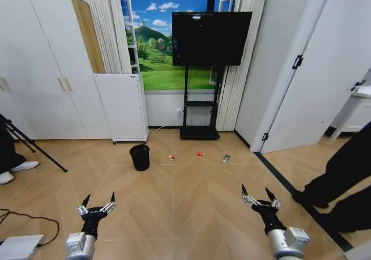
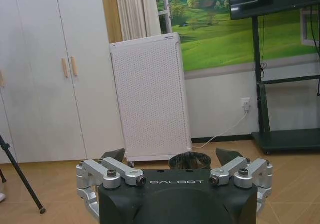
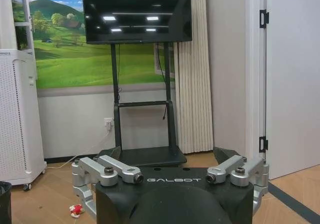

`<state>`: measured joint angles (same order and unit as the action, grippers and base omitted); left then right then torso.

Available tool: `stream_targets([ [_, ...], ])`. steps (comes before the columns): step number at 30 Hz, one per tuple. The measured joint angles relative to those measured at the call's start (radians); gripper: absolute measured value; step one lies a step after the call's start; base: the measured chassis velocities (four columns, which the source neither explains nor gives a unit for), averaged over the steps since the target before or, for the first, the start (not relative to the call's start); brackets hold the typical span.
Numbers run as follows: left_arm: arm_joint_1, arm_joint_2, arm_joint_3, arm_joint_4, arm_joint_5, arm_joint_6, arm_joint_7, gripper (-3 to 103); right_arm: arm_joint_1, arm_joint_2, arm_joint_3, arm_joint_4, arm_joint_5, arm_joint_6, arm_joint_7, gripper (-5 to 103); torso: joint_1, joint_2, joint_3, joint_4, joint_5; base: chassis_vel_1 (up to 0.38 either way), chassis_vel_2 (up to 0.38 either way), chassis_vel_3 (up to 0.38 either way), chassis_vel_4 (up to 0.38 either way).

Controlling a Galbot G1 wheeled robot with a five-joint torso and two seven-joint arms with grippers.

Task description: Pick up the trash bin and place the garbage on the floor into it.

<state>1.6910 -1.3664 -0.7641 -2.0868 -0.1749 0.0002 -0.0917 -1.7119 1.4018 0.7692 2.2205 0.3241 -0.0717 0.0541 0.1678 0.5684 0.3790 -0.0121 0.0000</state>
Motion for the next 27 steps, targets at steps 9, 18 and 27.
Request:
stream_targets([
  [9,0.001,0.028,-0.011,0.007,-0.022,-0.035,0.141,98,0.000,-0.005,-0.013,-0.016,-0.011,0.007,-0.022,100,0.000,0.000,0.000,0.0000,0.0000,0.000,0.000,0.000,0.000],
  [18,-0.011,0.031,-0.019,0.019,-0.024,-0.048,0.158,97,0.002,-0.008,-0.017,-0.025,-0.022,0.018,-0.028,100,0.000,0.000,0.000,0.0000,-0.0001,0.000,0.000,0.000,0.000],
  [27,-0.007,0.024,-0.025,0.016,-0.027,-0.049,0.145,97,0.035,-0.020,-0.015,-0.032,-0.039,-0.020,-0.027,100,0.000,0.000,0.000,0.0001,0.0000,0.000,0.000,0.000,0.000],
])
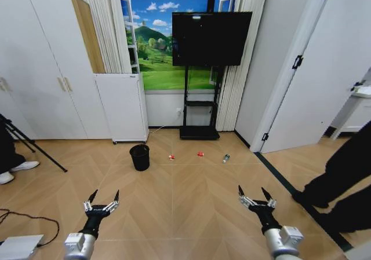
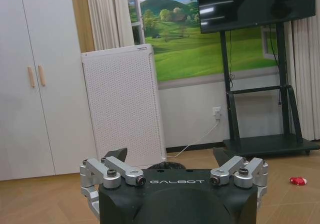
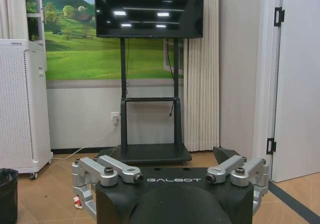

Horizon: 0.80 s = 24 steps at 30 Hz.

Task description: Pick up the trash bin and place the garbage on the floor into it.

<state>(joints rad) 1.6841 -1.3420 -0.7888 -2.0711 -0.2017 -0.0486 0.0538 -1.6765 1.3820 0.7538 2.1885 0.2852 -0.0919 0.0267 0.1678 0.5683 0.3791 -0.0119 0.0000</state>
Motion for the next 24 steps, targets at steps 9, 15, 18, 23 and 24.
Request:
stream_targets([
  [9,0.009,-0.011,0.000,-0.008,0.004,0.000,-0.002,97,0.009,-0.005,-0.003,-0.003,0.005,-0.007,0.004,100,0.000,0.000,0.000,-0.0001,0.0000,-0.030,0.034,0.032,-0.028],
  [15,0.015,-0.010,0.001,-0.011,0.007,0.001,-0.002,94,0.009,-0.003,-0.002,-0.007,0.006,-0.006,0.003,100,0.000,0.000,0.000,-0.0001,0.0002,-0.149,0.173,0.154,-0.161],
  [18,0.015,-0.015,0.003,-0.013,0.008,0.001,-0.002,97,0.007,-0.003,0.000,-0.009,0.006,-0.004,0.003,100,0.000,0.000,0.000,-0.0001,-0.0002,-0.200,0.222,0.213,-0.212],
  [23,0.020,-0.020,0.003,-0.013,0.010,0.001,-0.003,98,0.006,-0.003,-0.001,-0.009,0.006,-0.004,0.003,100,0.000,0.000,0.000,0.0000,0.0001,-0.263,0.255,0.255,-0.247],
  [24,0.021,-0.020,0.004,-0.013,0.010,0.001,-0.003,98,0.006,-0.002,-0.001,-0.011,0.006,-0.003,0.003,100,0.000,0.000,0.000,-0.0002,0.0001,-0.256,0.297,0.300,-0.280],
])
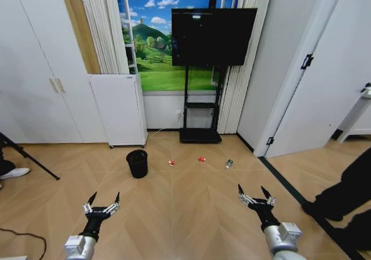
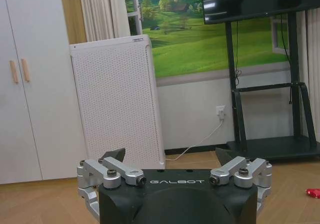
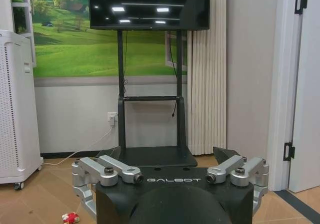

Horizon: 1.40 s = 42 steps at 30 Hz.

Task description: Pick up the trash bin and place the garbage on the floor into it.

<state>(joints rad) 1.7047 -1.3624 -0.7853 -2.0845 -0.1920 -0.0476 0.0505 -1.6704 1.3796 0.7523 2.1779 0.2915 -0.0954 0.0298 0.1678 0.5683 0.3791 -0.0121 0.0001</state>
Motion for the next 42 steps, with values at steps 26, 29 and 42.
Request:
stream_targets([
  [26,0.008,-0.012,0.002,-0.004,0.006,-0.006,-0.002,98,0.000,0.003,0.006,-0.009,0.009,0.008,0.005,100,0.000,0.000,0.000,-0.0001,0.0001,-0.303,0.306,0.303,-0.304],
  [29,0.008,-0.012,0.002,-0.004,0.006,-0.007,-0.002,98,0.000,0.003,0.007,-0.010,0.009,0.008,0.006,100,0.000,0.000,0.000,0.0003,0.0001,-0.320,0.306,0.304,-0.314],
  [42,0.008,-0.011,0.001,-0.007,0.006,-0.007,-0.005,98,0.002,0.003,0.006,-0.012,0.011,0.009,0.009,100,0.000,0.000,0.000,0.0000,0.0003,-0.306,0.303,0.302,-0.299],
])
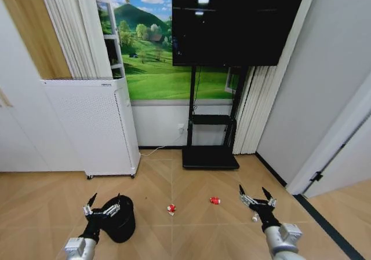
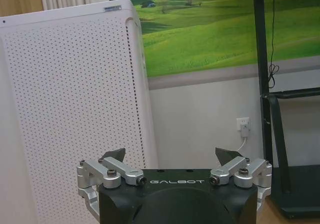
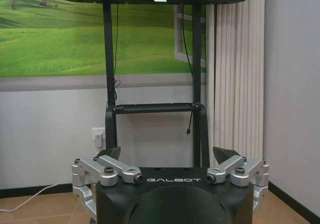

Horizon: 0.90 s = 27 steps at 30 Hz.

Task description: Pick up the trash bin and place the garbage on the floor into it.

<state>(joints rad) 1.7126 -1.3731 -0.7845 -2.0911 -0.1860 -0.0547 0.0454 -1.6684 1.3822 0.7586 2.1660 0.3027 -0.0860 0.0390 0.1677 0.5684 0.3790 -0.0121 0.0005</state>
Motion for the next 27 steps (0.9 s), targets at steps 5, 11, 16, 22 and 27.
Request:
stream_targets([
  [5,0.000,-0.001,0.000,0.000,0.000,0.000,-0.003,98,0.000,-0.001,0.000,0.000,0.012,0.002,0.003,100,0.000,0.000,0.000,0.0002,-0.0003,-0.295,0.307,0.297,-0.295],
  [11,-0.001,-0.002,0.000,0.000,0.000,-0.001,-0.007,98,0.002,0.000,0.000,-0.014,0.038,0.042,0.004,100,0.001,0.000,0.000,0.0000,-0.0007,-0.260,0.274,0.245,-0.246],
  [16,-0.003,-0.003,0.000,0.000,0.000,-0.001,-0.007,98,0.011,-0.002,0.000,-0.020,0.040,0.043,0.005,100,0.001,0.000,0.000,-0.0003,-0.0007,-0.095,0.084,0.061,-0.047],
  [22,0.001,-0.004,-0.002,0.000,-0.005,-0.006,-0.006,98,0.012,-0.002,0.000,-0.025,0.040,0.043,0.005,100,0.000,0.000,0.000,0.0001,-0.0005,0.045,-0.058,-0.050,0.031],
  [27,0.001,-0.007,-0.004,-0.001,-0.006,-0.009,-0.008,98,0.009,0.000,0.000,-0.027,0.039,0.045,0.004,100,-0.001,-0.001,-0.001,0.0002,-0.0005,0.012,-0.011,-0.007,0.013],
])
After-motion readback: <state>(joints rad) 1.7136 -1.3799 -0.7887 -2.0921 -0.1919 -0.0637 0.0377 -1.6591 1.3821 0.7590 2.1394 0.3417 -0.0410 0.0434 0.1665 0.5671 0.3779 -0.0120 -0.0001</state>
